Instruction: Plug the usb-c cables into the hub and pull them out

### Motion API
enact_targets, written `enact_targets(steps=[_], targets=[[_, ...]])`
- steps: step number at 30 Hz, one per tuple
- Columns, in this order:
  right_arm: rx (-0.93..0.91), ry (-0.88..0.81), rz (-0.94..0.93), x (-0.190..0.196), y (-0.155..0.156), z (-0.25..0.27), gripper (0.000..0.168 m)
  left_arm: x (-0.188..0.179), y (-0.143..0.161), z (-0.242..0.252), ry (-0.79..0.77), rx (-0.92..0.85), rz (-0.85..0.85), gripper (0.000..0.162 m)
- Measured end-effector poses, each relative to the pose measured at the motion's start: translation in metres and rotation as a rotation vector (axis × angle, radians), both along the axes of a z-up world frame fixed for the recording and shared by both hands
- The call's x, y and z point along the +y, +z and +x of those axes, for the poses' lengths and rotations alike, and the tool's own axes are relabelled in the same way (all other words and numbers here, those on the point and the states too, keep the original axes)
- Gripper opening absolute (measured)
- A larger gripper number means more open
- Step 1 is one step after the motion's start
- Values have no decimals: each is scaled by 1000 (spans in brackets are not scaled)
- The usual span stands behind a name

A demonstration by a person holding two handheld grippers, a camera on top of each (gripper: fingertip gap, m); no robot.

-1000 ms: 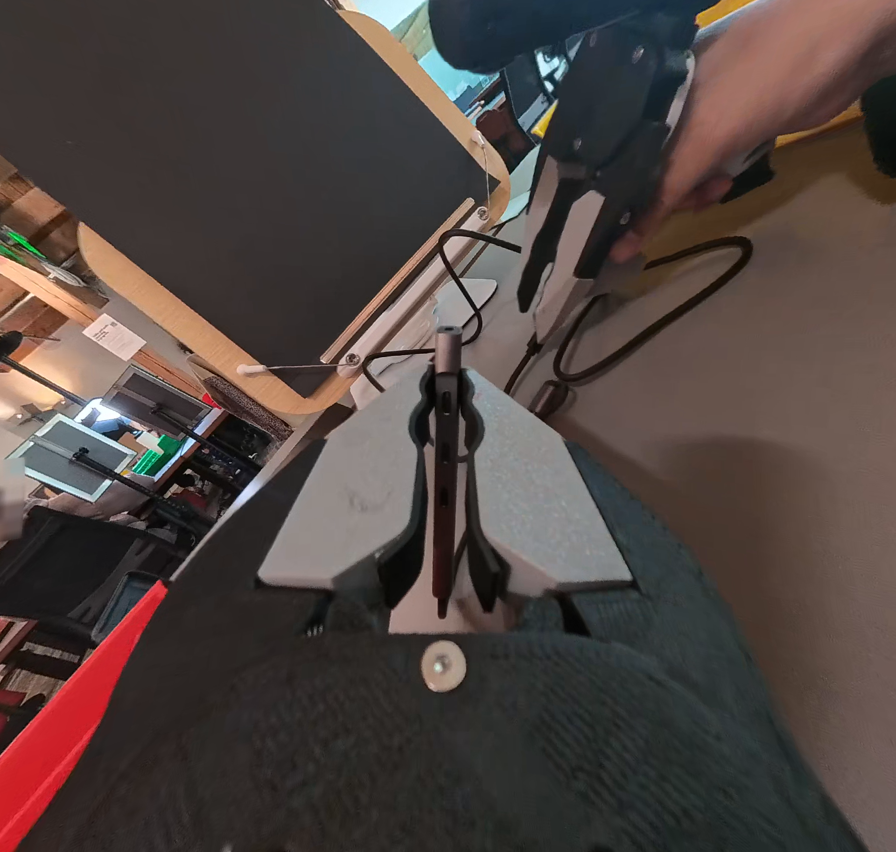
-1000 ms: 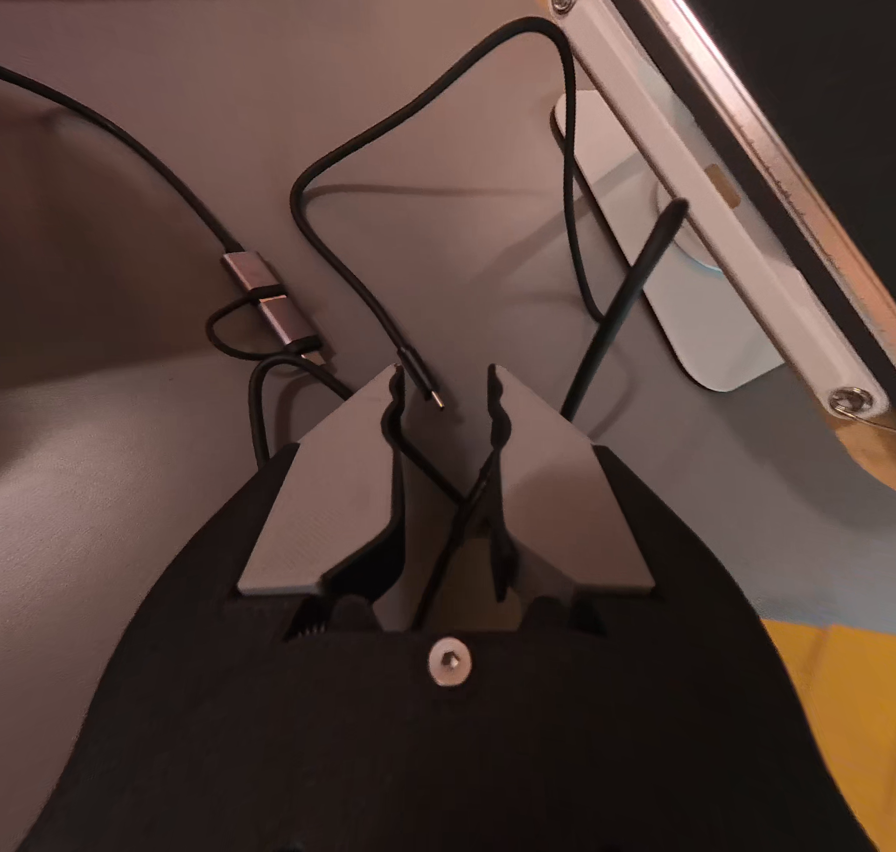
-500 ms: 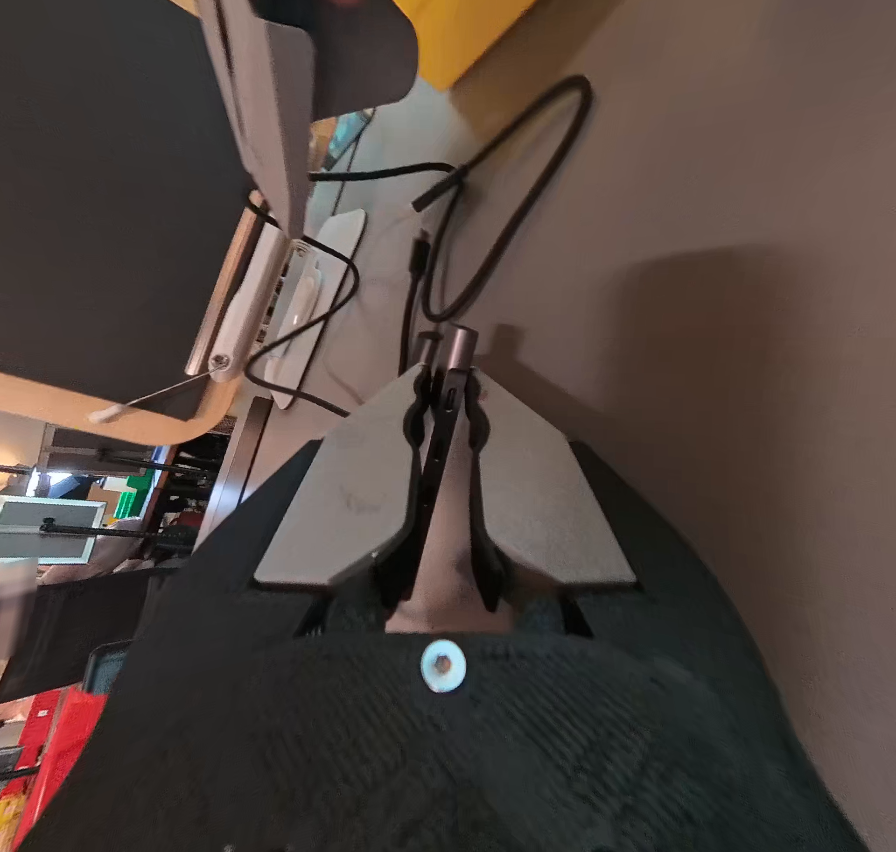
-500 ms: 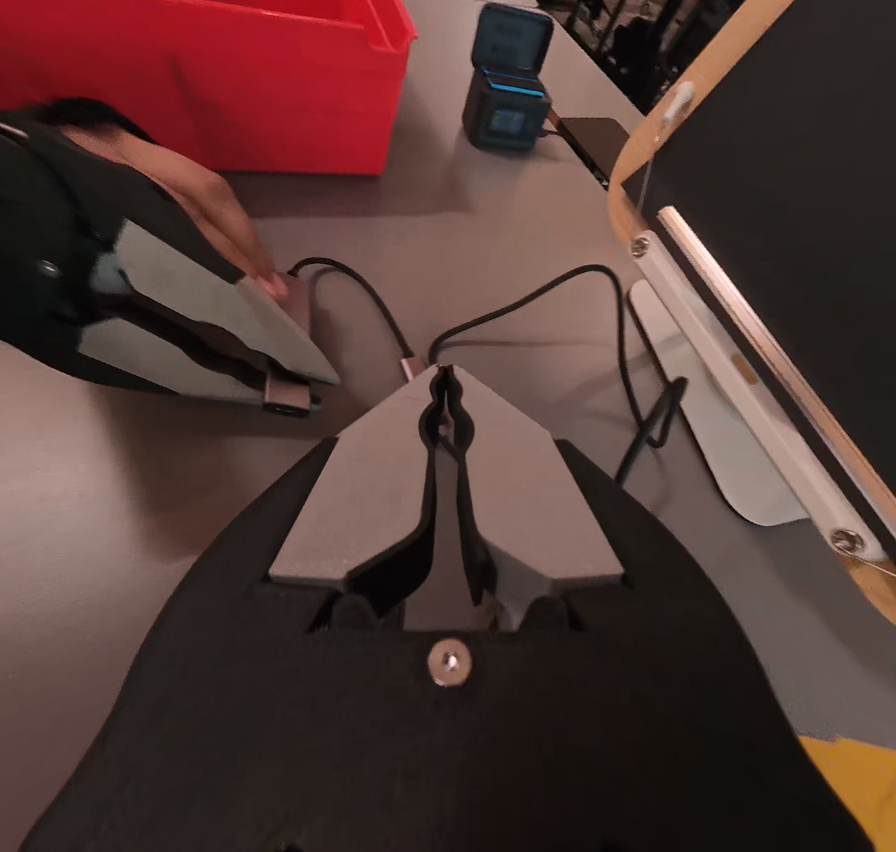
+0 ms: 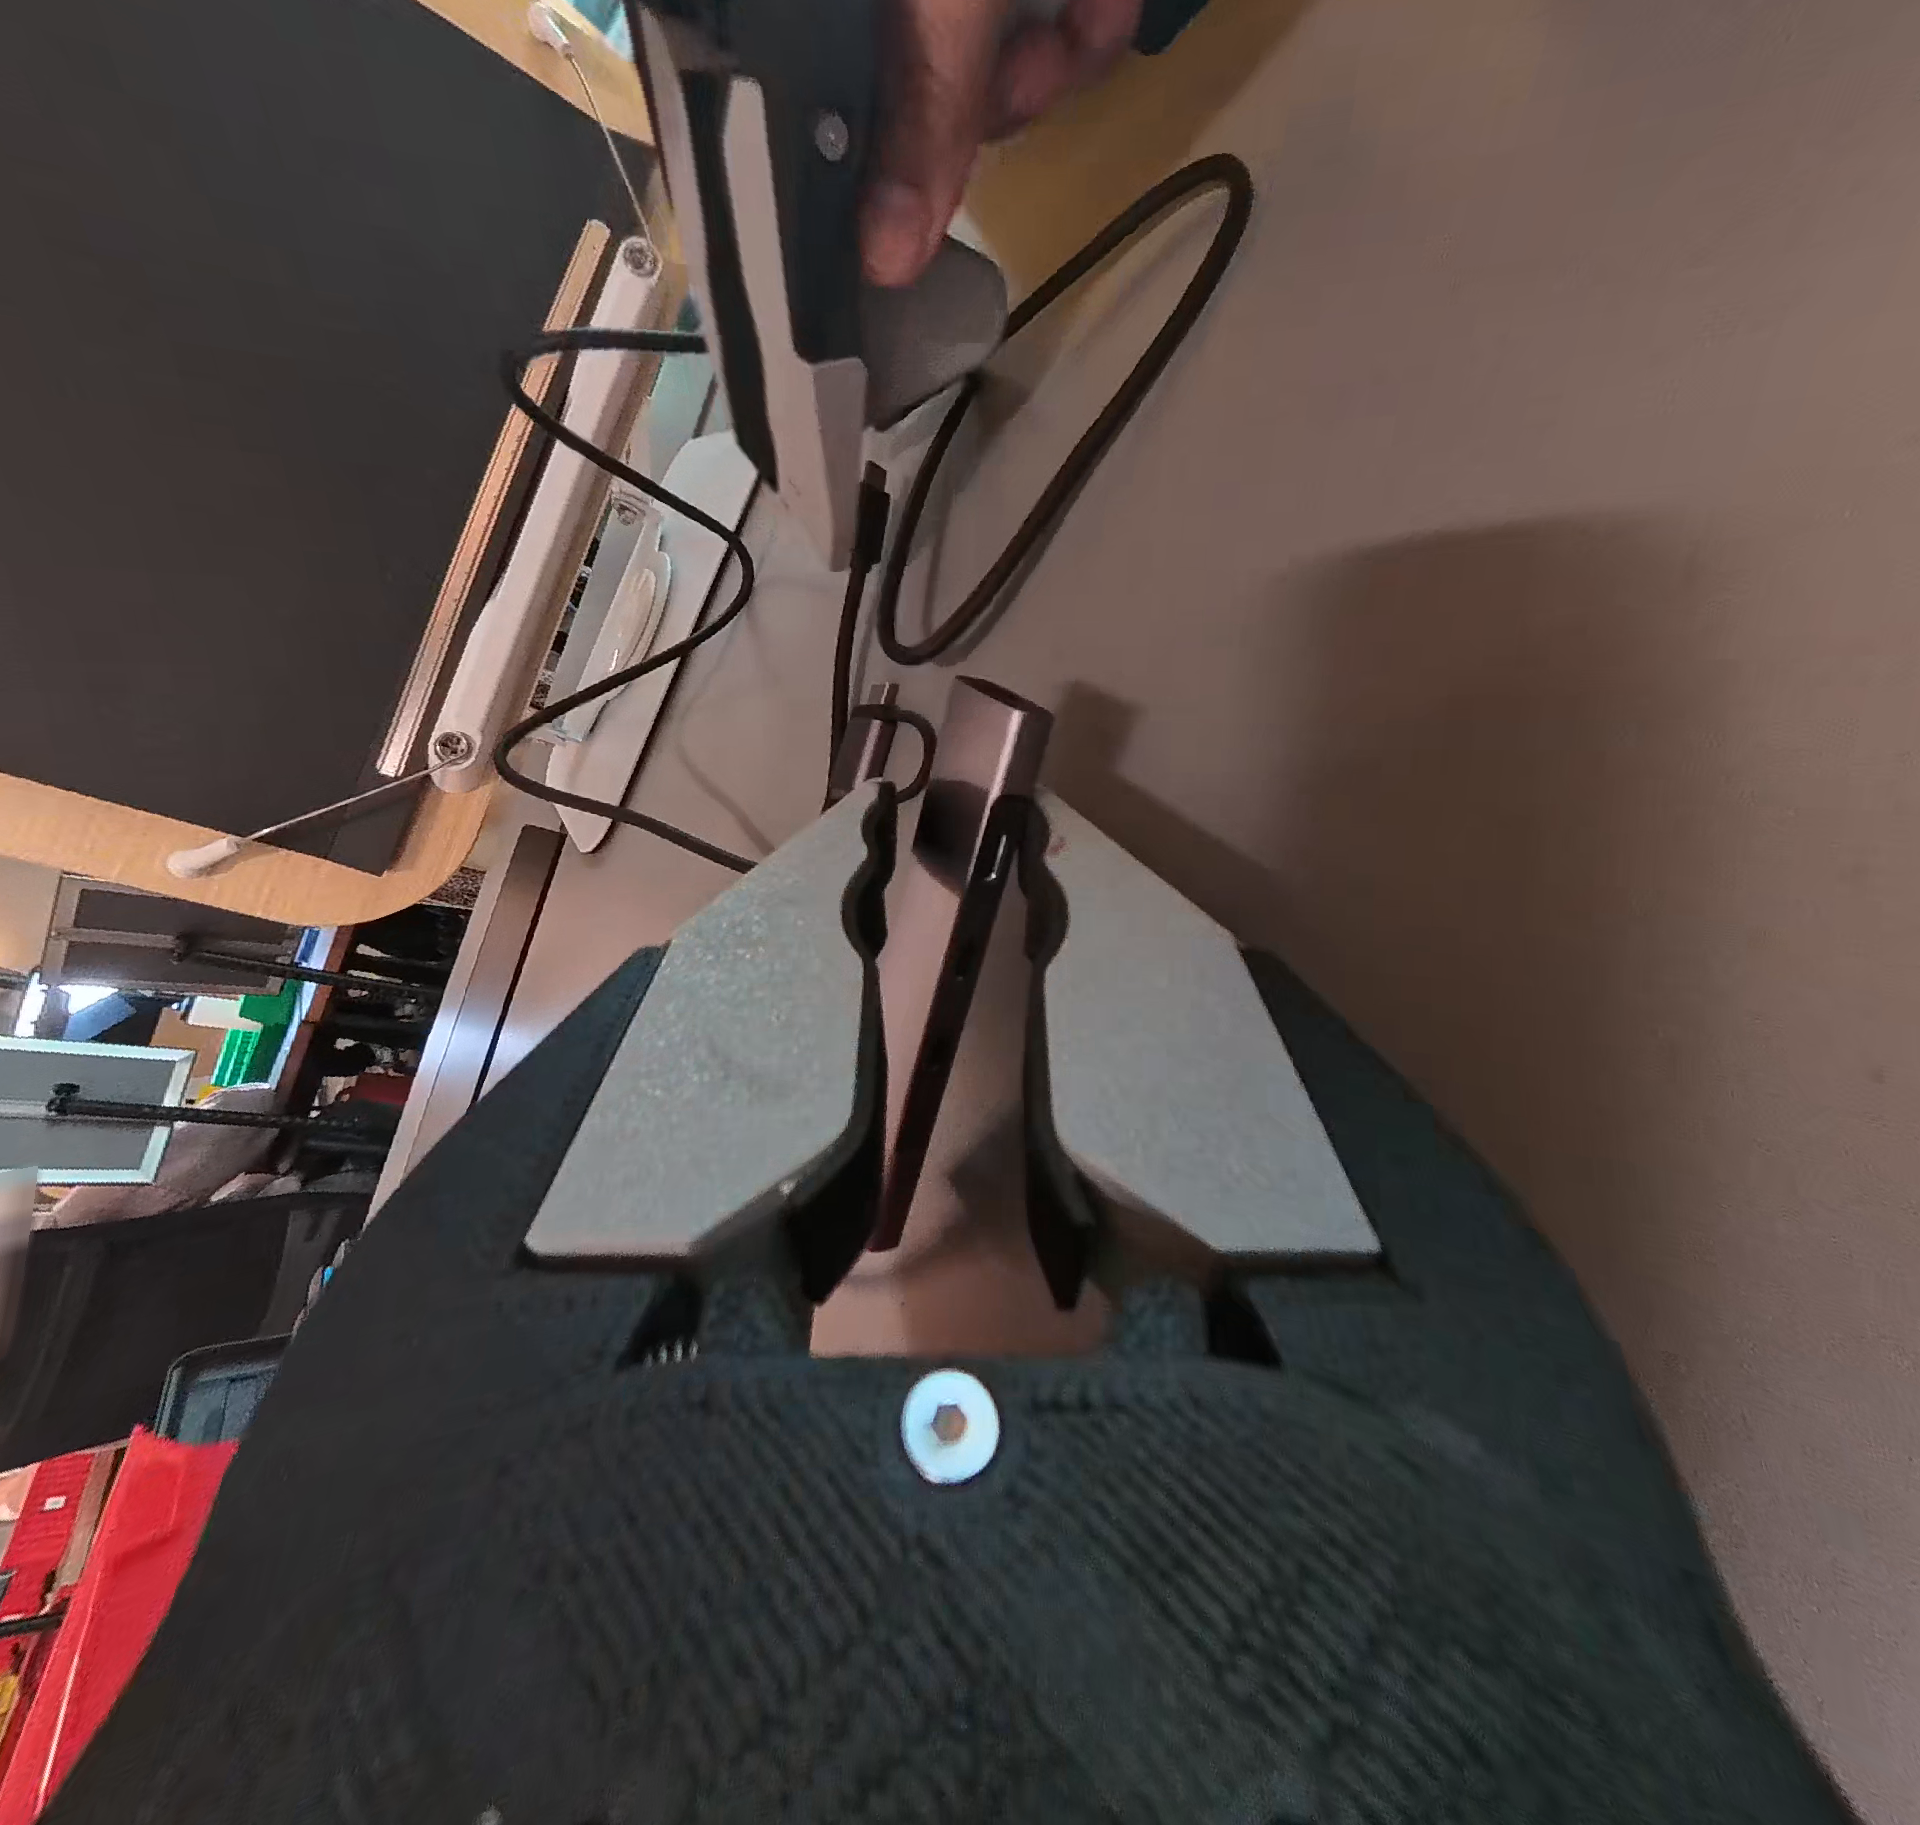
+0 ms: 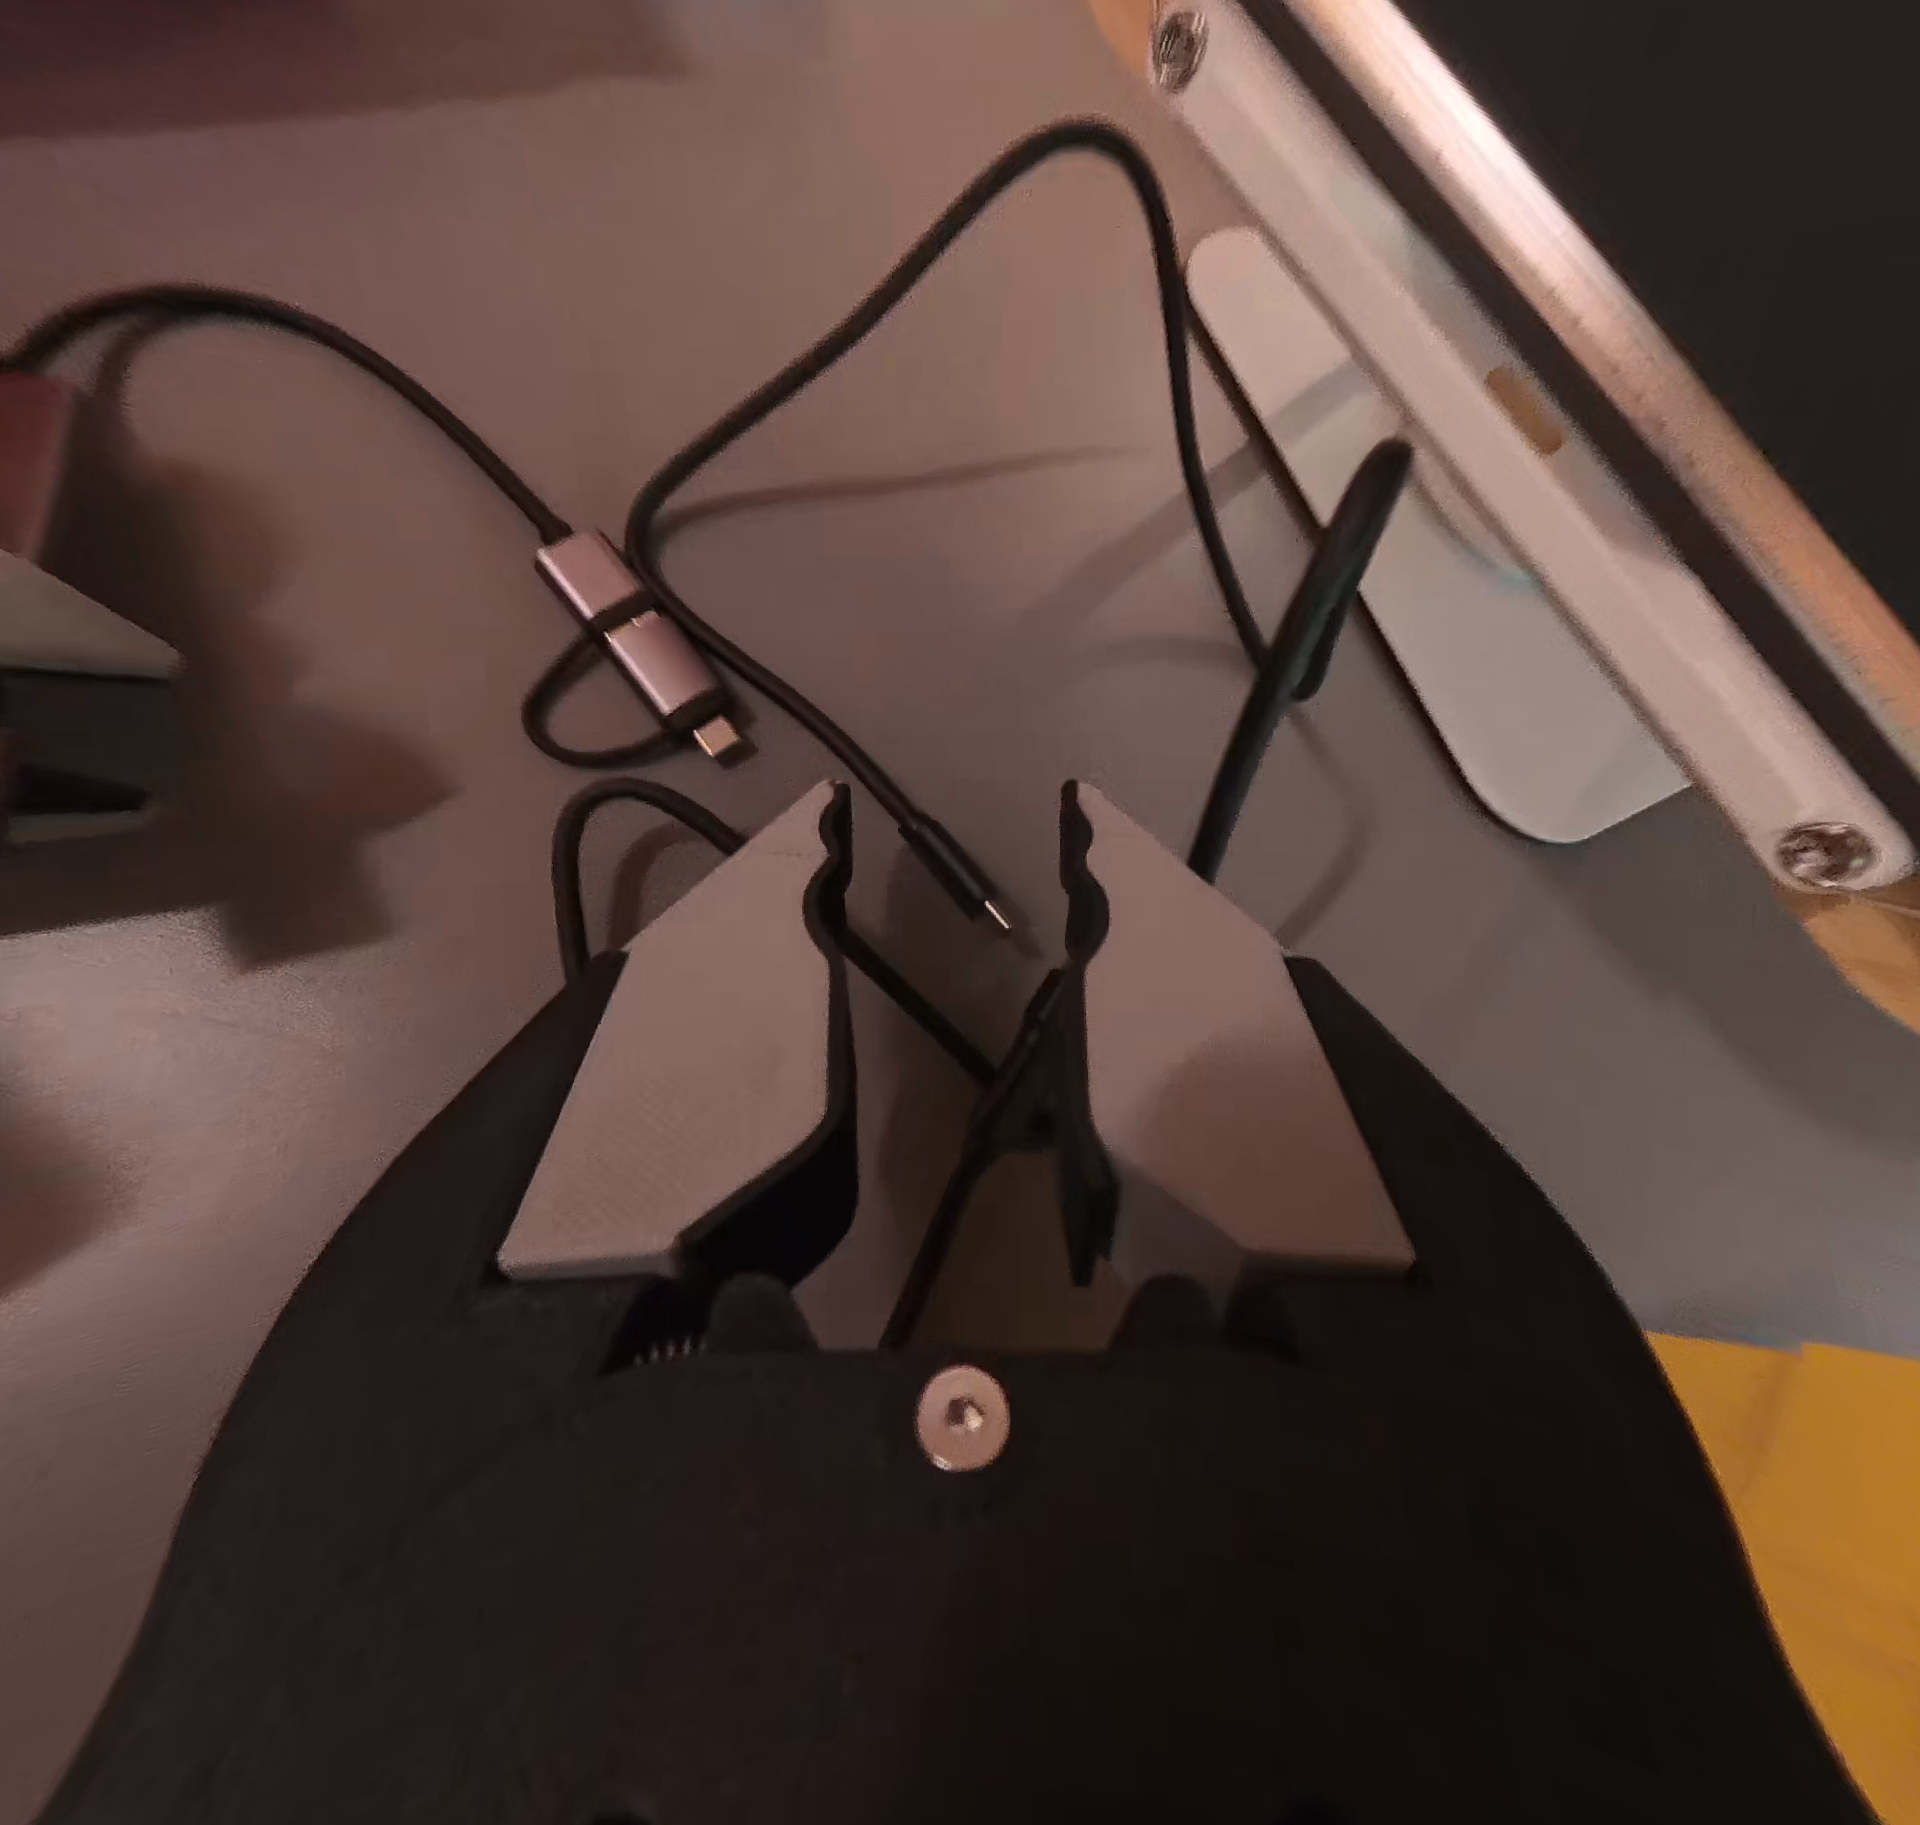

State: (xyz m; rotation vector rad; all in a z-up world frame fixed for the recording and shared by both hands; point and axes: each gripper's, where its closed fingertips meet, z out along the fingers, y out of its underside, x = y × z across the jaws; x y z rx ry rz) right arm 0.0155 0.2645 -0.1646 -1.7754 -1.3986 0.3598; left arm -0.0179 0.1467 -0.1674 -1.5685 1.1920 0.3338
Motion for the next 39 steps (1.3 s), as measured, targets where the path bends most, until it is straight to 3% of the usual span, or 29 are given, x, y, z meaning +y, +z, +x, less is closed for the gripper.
enact_targets(steps=[2, 5, 6, 12, 15, 19, 24, 28, 30, 33, 39], targets=[[-31, -4, -29, 3, -12, 2, 33, 0, -1, 0, 2, 8, 2, 21], [-55, 3, -59, 4, -21, 3, 9, 1, -1, 0, 4, 9, 4, 23], [-51, 13, -64, 3, -19, 2, 8, 1, -1, 0, 3, 9, 4, 23], [92, 81, -42, -18, 24, -9, 0, -9, 8, 13, -47, -94, -32, 33], [180, 118, -86, -29, 41, -13, 0, -14, 11, 18, -67, -133, -52, 43], [170, 70, -98, -20, 36, -7, 0, -14, 11, 17, -63, -137, -59, 41], [81, 9, -61, 0, 11, -4, 28, -13, 6, 17, -60, -95, -55, 35], [-8, -16, -56, 12, -14, 3, 37, -12, 6, 17, -58, -93, -53, 35], [11, -19, -104, 14, -18, 4, 35, -12, 7, 17, -55, -105, -52, 35], [44, 4, -192, 11, -23, 3, 18, -11, 8, 16, -53, -112, -51, 34], [54, 57, -165, -1, -10, -3, 7, -11, 4, 16, -52, -84, -61, 35]])
